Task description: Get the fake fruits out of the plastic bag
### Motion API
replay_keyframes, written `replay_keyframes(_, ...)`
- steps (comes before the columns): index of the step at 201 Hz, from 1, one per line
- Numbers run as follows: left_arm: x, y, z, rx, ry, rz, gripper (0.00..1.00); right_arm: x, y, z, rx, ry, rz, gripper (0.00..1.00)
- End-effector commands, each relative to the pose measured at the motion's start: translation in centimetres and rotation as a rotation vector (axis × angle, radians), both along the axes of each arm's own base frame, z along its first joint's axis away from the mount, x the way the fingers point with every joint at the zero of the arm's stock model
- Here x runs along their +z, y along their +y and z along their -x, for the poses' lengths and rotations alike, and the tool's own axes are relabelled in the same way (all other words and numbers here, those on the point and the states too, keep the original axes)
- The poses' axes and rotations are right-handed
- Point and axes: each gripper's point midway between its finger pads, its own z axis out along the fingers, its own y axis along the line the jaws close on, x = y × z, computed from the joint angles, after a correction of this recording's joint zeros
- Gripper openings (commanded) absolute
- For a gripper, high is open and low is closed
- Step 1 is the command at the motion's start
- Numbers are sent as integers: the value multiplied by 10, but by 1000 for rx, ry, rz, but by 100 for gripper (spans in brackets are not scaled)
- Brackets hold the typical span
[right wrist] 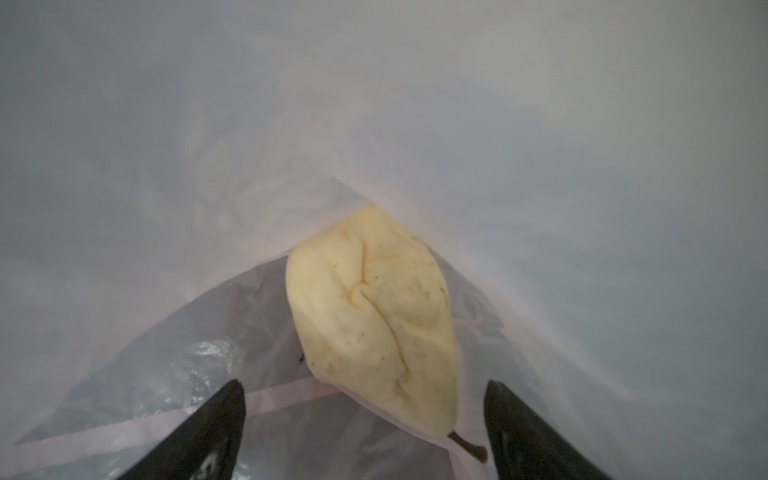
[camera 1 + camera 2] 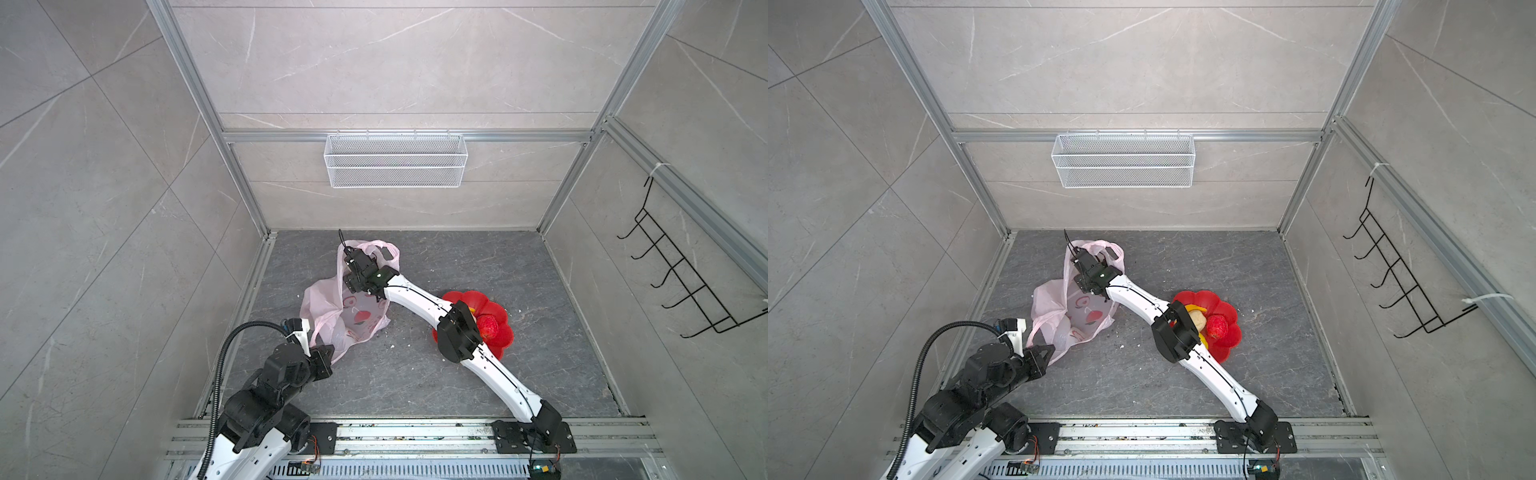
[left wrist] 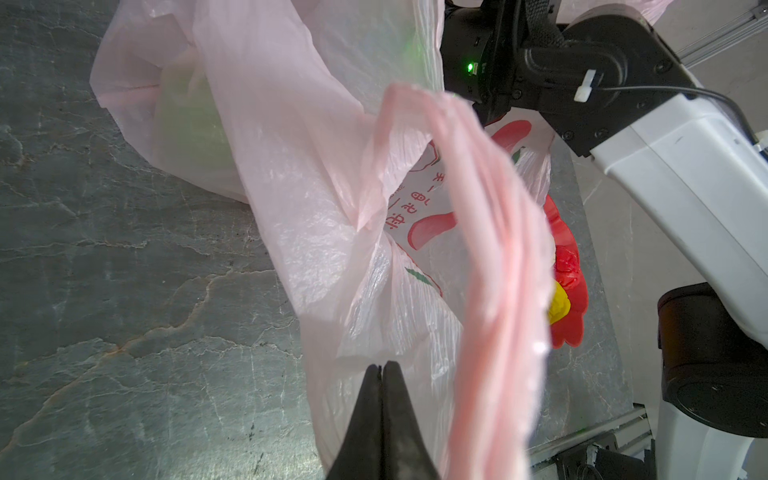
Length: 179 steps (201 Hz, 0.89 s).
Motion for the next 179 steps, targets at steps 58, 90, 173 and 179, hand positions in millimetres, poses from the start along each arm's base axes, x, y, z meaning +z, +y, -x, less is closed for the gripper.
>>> replay_keyframes(58, 18, -10, -18, -31, -116, 6, 0, 24, 0, -19, -12, -48, -74, 90)
replay_keyframes(90, 18, -3, -19, 12, -112, -12, 0, 28, 1, -10, 7, 2, -89, 85)
replay_keyframes(173, 50, 24, -57, 196, -233, -152, 0, 107, -9, 104, 95, 123, -111, 82)
replay_keyframes(179, 53, 24, -59, 201, -248, -160, 0, 110, -14, 112, 95, 130, -105, 82)
